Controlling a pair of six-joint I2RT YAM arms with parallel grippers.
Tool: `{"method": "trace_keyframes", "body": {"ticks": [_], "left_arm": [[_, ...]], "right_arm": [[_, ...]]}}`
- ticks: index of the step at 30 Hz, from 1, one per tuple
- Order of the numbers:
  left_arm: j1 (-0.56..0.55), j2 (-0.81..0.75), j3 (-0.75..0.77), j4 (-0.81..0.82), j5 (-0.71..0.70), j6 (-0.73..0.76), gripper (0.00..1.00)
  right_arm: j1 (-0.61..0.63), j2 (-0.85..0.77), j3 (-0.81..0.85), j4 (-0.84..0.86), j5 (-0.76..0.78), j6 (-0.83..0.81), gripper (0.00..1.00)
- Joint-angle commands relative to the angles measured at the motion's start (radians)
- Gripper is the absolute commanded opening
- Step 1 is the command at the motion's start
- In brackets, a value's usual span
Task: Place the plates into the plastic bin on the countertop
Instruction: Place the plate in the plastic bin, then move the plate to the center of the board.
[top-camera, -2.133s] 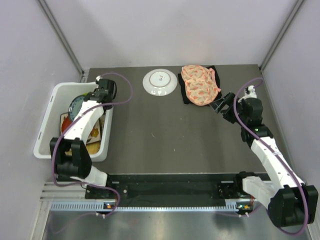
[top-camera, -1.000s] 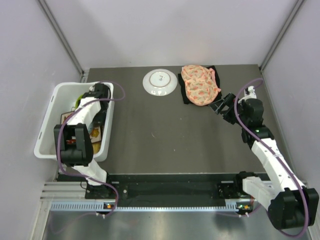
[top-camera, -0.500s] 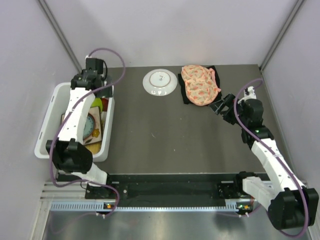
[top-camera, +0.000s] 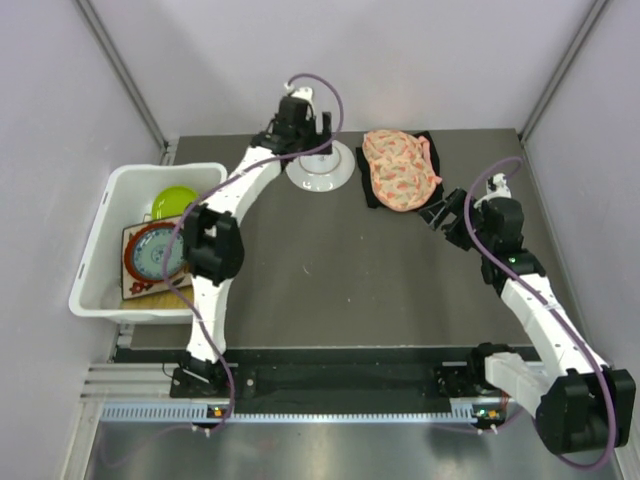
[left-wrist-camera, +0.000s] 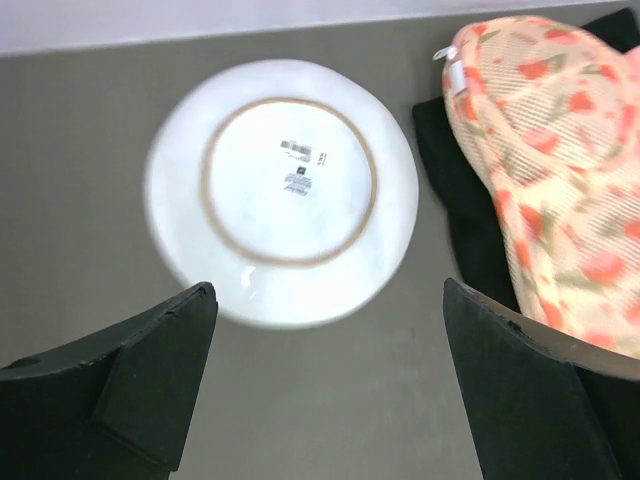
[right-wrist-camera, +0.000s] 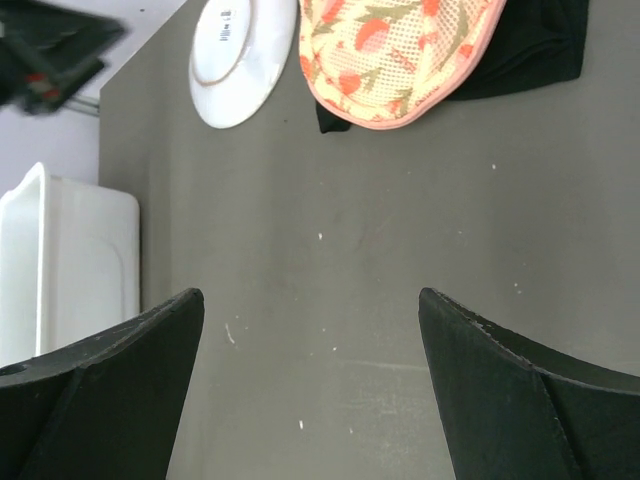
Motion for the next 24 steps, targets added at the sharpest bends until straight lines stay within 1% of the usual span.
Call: {"method": "trace_keyframes", "body": {"ticks": [1,2,3,5,6,8,9,13,14,15,18,22,24], "left_arm": [[0.014,0.16,0.086,0.353,0.045,-0.119,0.99],[0.015,0.196,0.11,0.409,0.045,-0.13,0.99],[0.017,0.269,0.183,0.421,0.045,-0.142,0.99],[0.022,0.331,0.244,0.45,0.033,-0.158,0.99],[0.023,0.368,0.253,0.54,0.022,-0.161,0.99],[0.029,0.395,0.255,0.601,-0.007,-0.164,0.99],[0.034,0.423,0.253,0.664,-0.014,-0.164,0.99],[0.06,0.498,0.268,0.764,-0.044,-0.191,0.99],[0.066,0.52,0.287,0.761,-0.045,-0.202,0.99],[0.071,0.568,0.336,0.757,-0.038,-0.211,0.99],[0.087,0.642,0.405,0.721,0.008,-0.274,0.96],[0.104,0.656,0.402,0.643,0.067,-0.335,0.92],[0.112,0.65,0.402,0.57,0.081,-0.349,0.88]], "right_arm": [[-0.01,0.024,0.006,0.002,0.03,-0.029,0.88],[-0.011,0.039,0.006,0.006,0.032,-0.029,0.88],[-0.01,0.045,0.004,0.008,0.029,-0.029,0.88],[-0.01,0.074,0.003,0.012,0.026,-0.031,0.88],[-0.01,0.085,0.0,0.016,0.02,-0.032,0.88],[-0.011,0.116,-0.009,0.022,0.014,-0.032,0.88],[-0.011,0.125,-0.014,0.028,0.01,-0.032,0.88],[-0.011,0.168,-0.02,0.037,-0.019,-0.017,0.88],[-0.011,0.173,-0.02,0.042,-0.025,-0.013,0.88],[-0.011,0.176,-0.023,0.046,-0.037,-0.008,0.88],[-0.01,0.18,-0.019,0.052,-0.049,0.001,0.88],[-0.011,0.153,-0.01,0.025,-0.052,-0.003,0.88],[-0.01,0.133,-0.014,0.008,-0.048,-0.002,0.88]]}}
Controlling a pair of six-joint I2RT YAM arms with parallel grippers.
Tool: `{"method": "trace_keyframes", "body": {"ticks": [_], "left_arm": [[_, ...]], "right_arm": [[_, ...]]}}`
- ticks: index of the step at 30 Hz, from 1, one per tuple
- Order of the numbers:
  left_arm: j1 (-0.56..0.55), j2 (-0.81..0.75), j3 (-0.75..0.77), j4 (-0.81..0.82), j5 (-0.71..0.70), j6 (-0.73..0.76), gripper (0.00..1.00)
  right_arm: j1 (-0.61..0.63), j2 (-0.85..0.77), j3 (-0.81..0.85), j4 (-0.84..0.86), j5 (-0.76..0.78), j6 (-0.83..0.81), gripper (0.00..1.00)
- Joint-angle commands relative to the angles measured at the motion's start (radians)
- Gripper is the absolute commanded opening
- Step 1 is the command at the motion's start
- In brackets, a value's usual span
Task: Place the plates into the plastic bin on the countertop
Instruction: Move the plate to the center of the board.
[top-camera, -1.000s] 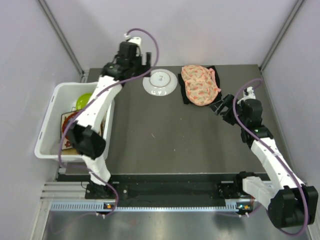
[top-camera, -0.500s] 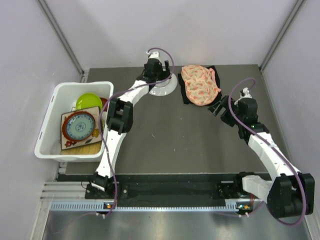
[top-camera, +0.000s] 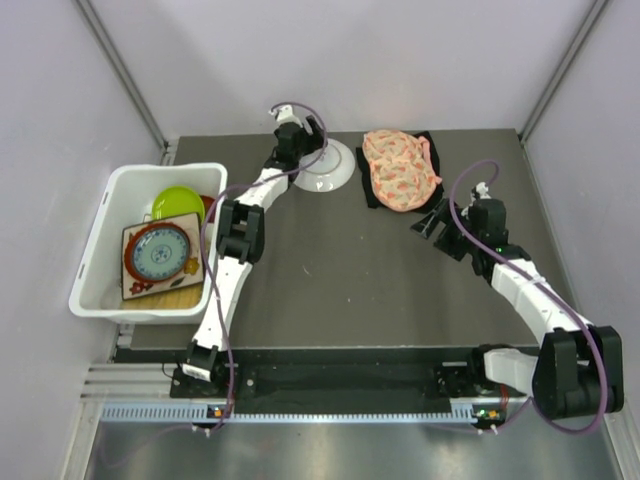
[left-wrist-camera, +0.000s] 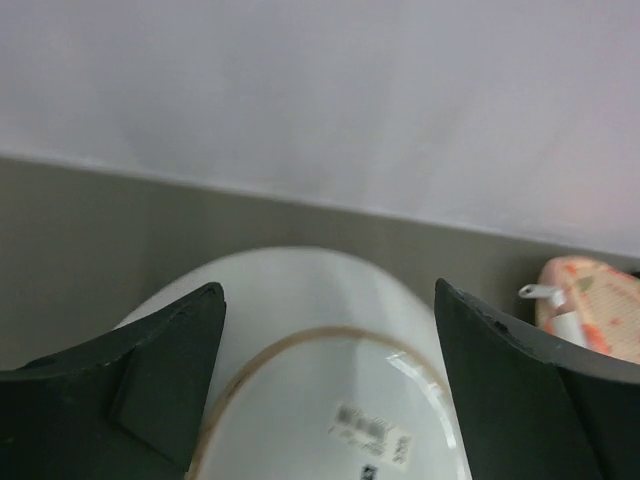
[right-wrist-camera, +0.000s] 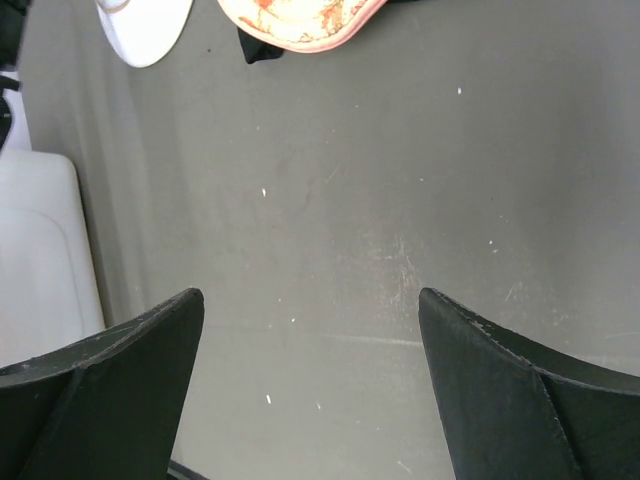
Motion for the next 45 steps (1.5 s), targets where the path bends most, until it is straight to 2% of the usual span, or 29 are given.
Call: {"method": "trace_keyframes", "body": {"ticks": [1,7,13,19,27,29,34,36,43,45], "left_arm": [[0.022,0.001,0.035,-0.097,0.089,-0.085,0.88],[0.036,-0.024,0.018,-0.184,0.266,-0.114,0.82],[0.03,-0.126,-0.153,-0.279,0.433,-0.052,0.77],[0.011,-0.263,-0.386,-0.345,0.504,0.067,0.77],[-0.042,-0.398,-0.545,-0.493,0.587,0.218,0.76],[-0.053,-0.451,-0.623,-0.503,0.587,0.235,0.75],[-0.052,-0.582,-0.715,-0.458,0.525,0.239,0.75],[-0.053,-0.593,-0.712,-0.369,0.498,0.213,0.76],[-0.053,-0.438,-0.608,-0.107,0.472,0.045,0.77],[-0.055,-0.4,-0.571,-0.089,0.469,0.03,0.77]], "right_arm": [[-0.01,-0.064,0.008,-0.001,-0.01,0.004,0.88],[-0.01,-0.152,-0.008,-0.036,0.016,0.001,0.88],[-0.01,-0.213,-0.034,-0.078,0.041,-0.01,0.88],[-0.01,-0.245,-0.055,-0.102,0.059,-0.028,0.88],[0.009,-0.228,-0.077,-0.107,0.074,-0.059,0.88],[0.018,-0.219,-0.089,-0.09,0.087,-0.057,0.88],[0.058,-0.14,-0.115,0.005,0.12,-0.044,0.88],[0.069,-0.064,-0.117,0.081,0.128,-0.031,0.88],[0.098,0.212,-0.053,0.313,0.154,0.03,0.87],[0.104,0.282,-0.02,0.34,0.15,0.041,0.87]]}}
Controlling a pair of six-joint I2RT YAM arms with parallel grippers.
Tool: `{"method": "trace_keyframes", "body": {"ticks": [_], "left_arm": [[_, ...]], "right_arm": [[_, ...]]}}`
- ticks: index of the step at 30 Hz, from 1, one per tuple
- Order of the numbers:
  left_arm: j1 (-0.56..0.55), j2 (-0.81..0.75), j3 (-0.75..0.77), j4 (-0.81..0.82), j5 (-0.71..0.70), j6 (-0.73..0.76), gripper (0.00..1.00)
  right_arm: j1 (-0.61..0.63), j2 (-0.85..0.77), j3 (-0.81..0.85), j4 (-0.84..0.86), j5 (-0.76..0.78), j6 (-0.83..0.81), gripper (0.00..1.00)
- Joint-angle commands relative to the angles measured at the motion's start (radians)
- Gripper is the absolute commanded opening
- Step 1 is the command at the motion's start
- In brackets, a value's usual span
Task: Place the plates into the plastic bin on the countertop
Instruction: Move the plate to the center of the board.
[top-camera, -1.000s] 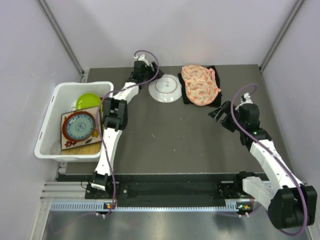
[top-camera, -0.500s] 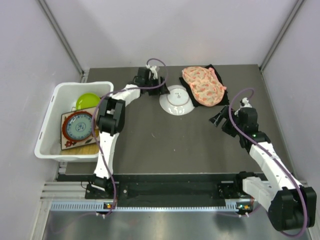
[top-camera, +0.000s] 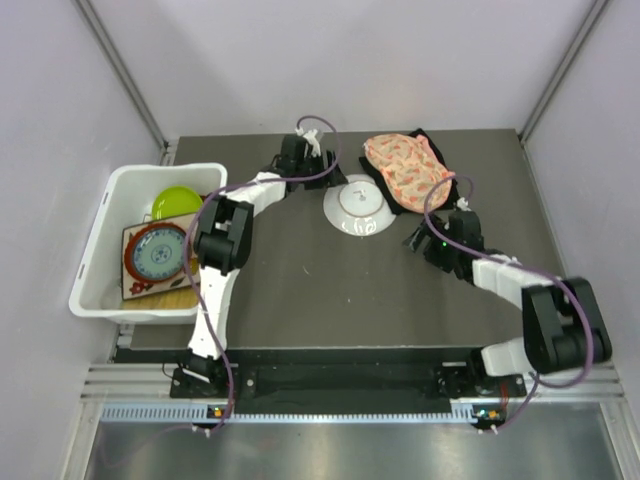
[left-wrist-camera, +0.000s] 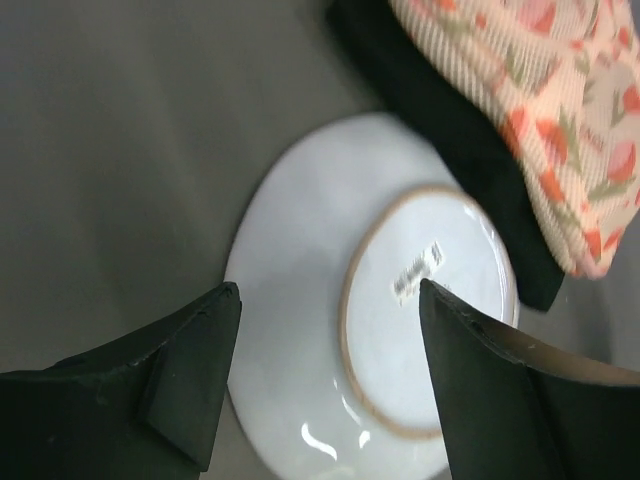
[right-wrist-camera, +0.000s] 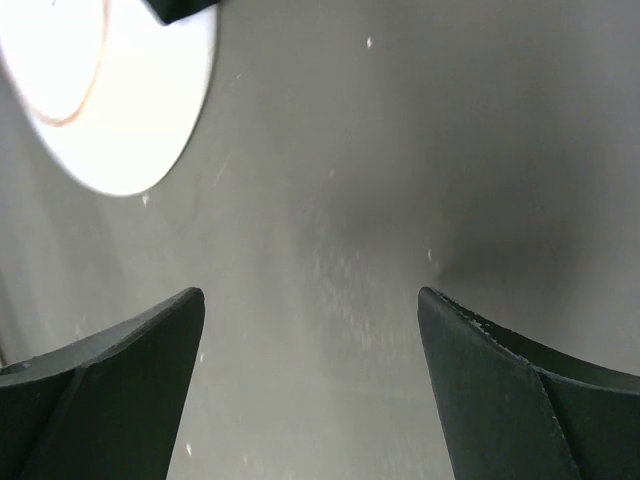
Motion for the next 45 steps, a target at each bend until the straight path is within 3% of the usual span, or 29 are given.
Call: {"method": "trace_keyframes", "body": {"ticks": [1,8,14,17,22,26,32,38,42,45], "left_arm": [[0.002,0.116,0.132,0.178,-0.01,-0.082,0.76],[-0.006,0.254,0.327,0.131,0.056,-0.077,0.77],[-0.029,0.273,0.324,0.095,0.23,-0.051,0.73],[-0.044,0.199,0.185,0.097,0.267,-0.015,0.71],[-0.063,-0.001,-0.175,0.124,0.27,0.042,0.69],[-0.076,-0.161,-0.497,0.202,0.25,0.023,0.68],[-0.103,-0.416,-0.81,0.253,0.163,-0.05,0.67],[-0.101,-0.615,-0.863,0.083,0.035,-0.011,0.77],[-0.101,-0.638,-0.909,0.109,0.055,-0.069,0.78],[-0.109,-0.663,-0.918,0.016,-0.014,-0.091,0.78]], "right_arm": [[0.02,0.169,0.122,0.184,0.002,0.038,0.87],[0.06,0.416,0.287,0.221,-0.059,0.073,0.86],[0.076,0.519,0.353,0.253,-0.145,0.125,0.86],[0.089,0.522,0.361,0.244,-0.17,0.133,0.86],[0.097,0.493,0.298,0.272,-0.213,0.158,0.86],[0.117,0.433,0.214,0.289,-0.226,0.164,0.86],[0.134,0.269,0.034,0.249,-0.239,0.155,0.86],[0.134,0.015,-0.04,0.007,-0.167,0.04,0.88],[0.132,-0.07,-0.057,-0.094,-0.137,-0.009,0.89],[0.132,-0.078,-0.087,-0.083,-0.153,-0.002,0.89]]}}
